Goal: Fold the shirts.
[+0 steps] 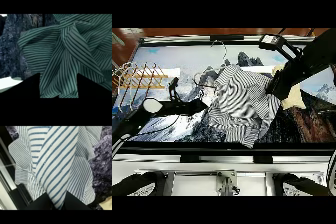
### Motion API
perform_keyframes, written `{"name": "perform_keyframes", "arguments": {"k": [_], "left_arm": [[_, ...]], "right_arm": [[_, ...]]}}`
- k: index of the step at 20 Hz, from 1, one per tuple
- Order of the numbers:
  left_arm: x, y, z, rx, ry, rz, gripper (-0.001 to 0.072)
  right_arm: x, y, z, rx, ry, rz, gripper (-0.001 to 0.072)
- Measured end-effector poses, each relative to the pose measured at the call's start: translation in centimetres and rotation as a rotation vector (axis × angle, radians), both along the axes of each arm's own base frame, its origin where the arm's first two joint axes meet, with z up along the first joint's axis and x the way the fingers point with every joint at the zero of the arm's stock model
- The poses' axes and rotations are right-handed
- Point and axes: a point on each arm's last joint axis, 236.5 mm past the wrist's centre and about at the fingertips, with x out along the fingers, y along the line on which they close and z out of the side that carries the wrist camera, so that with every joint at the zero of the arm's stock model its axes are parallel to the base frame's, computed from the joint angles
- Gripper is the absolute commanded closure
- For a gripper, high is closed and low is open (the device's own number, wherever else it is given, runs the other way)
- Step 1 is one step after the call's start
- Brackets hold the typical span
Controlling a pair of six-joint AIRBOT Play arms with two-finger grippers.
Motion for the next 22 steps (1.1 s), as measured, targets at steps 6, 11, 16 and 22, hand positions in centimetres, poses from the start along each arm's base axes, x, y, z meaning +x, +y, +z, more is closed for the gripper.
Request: {"name": "perform_keyframes", "arguments": {"k": [6, 11, 16, 22], "left_arm": [[3.5, -3.5, -0.2, -0.108, 0.011, 0.056, 0.0162], [4.5, -5.1, -1.3, -0.119, 0.029, 0.035, 0.0320], [4.7, -4.7, -3.0, -0.099, 0.052, 0.000, 0.0640], [9.1, 3.6, -0.5, -0.113, -0.005, 0.140, 0.0643]], "right_arm": [[-0.2, -0.1, 0.3, 0.004, 0.004, -0.021, 0.0633], [-0.3, -0.1, 0.3, 0.004, 0.006, -0.026, 0.0632], [-0.3, -0.1, 0.3, 0.004, 0.009, -0.027, 0.0632], [-0.4, -0.1, 0.2, 0.007, 0.021, -0.046, 0.0632]]}}
